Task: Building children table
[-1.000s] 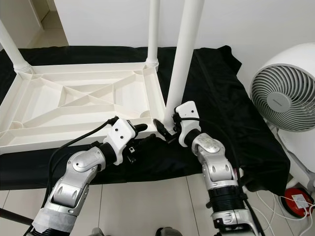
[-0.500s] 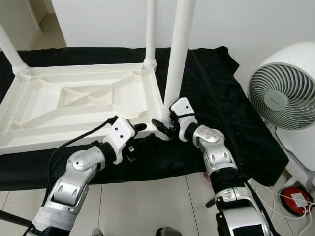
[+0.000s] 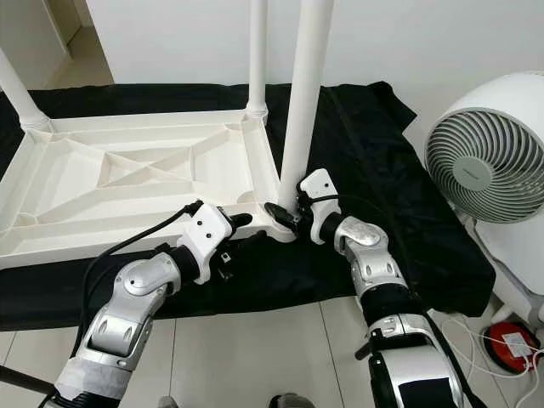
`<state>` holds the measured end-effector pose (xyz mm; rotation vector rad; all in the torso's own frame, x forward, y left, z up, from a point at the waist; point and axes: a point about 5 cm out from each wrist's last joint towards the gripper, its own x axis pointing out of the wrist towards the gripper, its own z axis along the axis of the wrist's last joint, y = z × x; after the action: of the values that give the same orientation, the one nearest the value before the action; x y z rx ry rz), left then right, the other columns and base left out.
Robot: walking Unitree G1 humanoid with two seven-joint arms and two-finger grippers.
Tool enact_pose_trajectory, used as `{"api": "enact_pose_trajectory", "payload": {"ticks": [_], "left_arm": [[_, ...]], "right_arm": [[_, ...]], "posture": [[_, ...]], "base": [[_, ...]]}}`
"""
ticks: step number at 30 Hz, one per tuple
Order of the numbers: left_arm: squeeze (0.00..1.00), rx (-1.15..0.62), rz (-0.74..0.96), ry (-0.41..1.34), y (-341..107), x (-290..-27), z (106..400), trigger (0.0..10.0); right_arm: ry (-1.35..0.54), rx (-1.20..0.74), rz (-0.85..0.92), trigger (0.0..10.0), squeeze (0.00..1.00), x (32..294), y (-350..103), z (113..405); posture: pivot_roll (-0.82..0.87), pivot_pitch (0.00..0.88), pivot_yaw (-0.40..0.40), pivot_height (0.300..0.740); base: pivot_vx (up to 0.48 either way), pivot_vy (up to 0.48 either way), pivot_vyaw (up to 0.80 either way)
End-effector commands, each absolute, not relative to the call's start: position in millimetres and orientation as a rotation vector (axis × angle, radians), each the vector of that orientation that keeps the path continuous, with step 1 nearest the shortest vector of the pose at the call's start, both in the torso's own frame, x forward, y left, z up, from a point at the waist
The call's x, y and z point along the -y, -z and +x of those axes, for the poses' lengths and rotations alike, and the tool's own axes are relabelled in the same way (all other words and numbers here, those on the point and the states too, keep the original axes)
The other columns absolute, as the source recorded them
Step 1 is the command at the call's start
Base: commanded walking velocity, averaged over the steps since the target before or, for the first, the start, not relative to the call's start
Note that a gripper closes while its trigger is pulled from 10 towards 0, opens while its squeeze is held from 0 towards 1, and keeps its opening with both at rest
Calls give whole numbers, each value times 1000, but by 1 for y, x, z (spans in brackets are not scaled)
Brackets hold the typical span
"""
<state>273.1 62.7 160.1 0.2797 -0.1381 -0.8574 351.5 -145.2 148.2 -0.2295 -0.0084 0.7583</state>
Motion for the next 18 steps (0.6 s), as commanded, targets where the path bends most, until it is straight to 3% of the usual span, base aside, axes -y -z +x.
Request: {"api": "enact_pose_trajectory", "payload": {"ticks": [1, 12, 18], "left_arm": [[0, 150, 270, 743, -162, -67, 275, 10000], [0, 147, 266, 750, -161, -66, 275, 10000], [0, 149, 266, 755, -161, -65, 275, 10000]], "right_arm": [[-699, -45, -226, 10000, 0, 148, -135, 350], [-423, 35, -147, 10000, 0, 142, -146, 341], [-261, 73, -80, 10000, 0, 119, -148, 323]], "posture": [[-109, 74, -1, 740], [-120, 81, 0, 740], [-120, 80, 0, 740]], "base": [[0, 0, 0], [0, 0, 0], [0, 0, 0]]}}
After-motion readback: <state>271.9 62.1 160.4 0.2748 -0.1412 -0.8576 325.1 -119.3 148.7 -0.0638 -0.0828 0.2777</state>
